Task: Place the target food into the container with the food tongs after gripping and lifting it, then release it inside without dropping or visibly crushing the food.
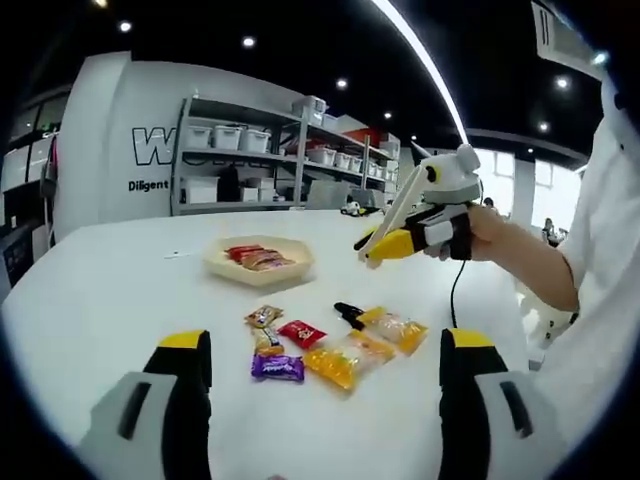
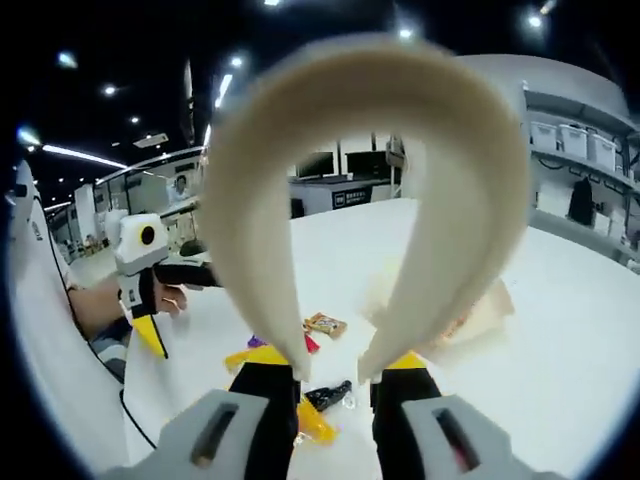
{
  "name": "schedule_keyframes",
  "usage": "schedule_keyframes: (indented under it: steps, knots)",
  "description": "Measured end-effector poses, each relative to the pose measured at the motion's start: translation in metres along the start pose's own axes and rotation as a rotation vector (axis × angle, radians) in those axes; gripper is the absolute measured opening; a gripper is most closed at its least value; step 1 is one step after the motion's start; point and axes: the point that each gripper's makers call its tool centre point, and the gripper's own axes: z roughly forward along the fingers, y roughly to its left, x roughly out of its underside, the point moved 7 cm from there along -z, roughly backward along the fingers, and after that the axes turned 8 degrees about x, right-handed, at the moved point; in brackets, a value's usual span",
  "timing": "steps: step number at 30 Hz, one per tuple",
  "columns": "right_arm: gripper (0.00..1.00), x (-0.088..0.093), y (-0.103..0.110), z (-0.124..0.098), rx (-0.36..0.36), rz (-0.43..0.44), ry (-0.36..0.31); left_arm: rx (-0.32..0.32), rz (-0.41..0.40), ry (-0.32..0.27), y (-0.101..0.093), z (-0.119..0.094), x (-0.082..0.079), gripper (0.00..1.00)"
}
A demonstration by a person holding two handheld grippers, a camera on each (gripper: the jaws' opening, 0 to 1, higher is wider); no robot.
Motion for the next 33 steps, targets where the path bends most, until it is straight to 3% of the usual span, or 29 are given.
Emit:
schedule_keyframes:
  steps: [20, 33]
  knots:
    - [0.21, -0.033, 0.025, -0.034, 0.008, -0.038, 0.062, 0.009, 0.027, -0.003, -0.003, 0.005, -0.006, 0.93]
    - [0.21, -0.037, 0.03, -0.028, 0.011, -0.07, 0.062, 0.004, 0.039, -0.003, -0.004, 0.006, -0.005, 0.93]
